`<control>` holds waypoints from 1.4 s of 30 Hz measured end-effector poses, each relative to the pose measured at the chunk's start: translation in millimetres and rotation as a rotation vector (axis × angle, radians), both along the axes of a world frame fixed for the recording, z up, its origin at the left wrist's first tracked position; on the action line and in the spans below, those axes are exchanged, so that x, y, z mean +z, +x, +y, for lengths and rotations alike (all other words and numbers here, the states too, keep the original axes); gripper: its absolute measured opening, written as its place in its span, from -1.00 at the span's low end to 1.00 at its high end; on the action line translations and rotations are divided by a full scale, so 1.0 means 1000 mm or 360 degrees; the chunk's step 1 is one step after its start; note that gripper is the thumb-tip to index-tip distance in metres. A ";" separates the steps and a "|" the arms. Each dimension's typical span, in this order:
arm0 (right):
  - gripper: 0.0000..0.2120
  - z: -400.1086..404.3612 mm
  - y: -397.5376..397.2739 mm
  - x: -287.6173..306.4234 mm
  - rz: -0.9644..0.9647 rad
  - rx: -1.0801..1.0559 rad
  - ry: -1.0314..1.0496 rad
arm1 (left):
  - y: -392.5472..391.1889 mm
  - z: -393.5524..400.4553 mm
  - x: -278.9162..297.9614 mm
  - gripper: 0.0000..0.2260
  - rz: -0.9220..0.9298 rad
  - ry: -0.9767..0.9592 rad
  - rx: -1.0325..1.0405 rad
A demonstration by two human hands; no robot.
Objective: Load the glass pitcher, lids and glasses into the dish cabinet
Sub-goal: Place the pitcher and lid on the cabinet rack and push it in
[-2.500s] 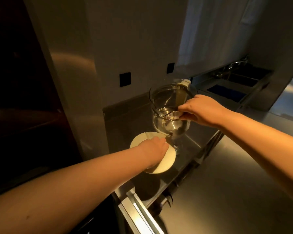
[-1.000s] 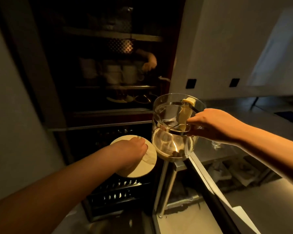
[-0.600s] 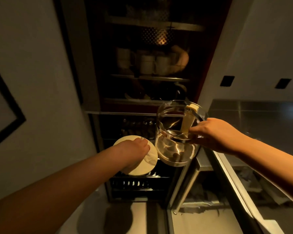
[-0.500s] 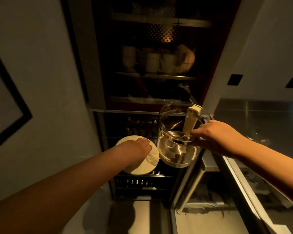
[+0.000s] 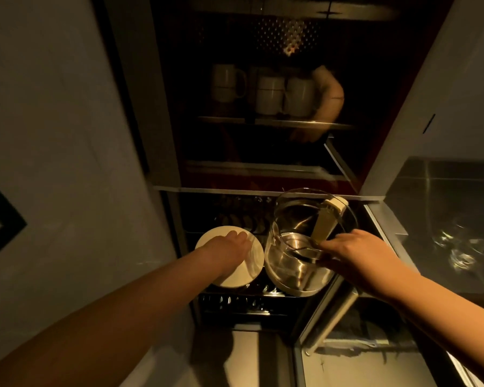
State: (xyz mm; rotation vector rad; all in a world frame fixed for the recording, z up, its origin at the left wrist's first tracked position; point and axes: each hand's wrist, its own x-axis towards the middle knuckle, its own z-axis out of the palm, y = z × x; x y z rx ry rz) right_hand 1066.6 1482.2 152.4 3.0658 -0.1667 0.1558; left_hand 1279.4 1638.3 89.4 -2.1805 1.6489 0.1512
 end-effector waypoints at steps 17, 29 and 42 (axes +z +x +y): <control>-0.76 0.006 0.048 -0.060 -0.0073 -0.0082 0.0027 | 0.065 -0.042 -0.056 -0.33 0.0006 0.0056 -0.0014; -0.68 -0.006 0.064 -0.076 -0.0156 -0.0059 0.0105 | 0.080 -0.058 -0.089 -0.34 0.0018 -0.0050 0.0079; -0.71 -0.011 0.068 -0.085 -0.0095 -0.0129 0.0145 | 0.088 -0.076 -0.109 -0.40 0.0072 -0.0006 0.0171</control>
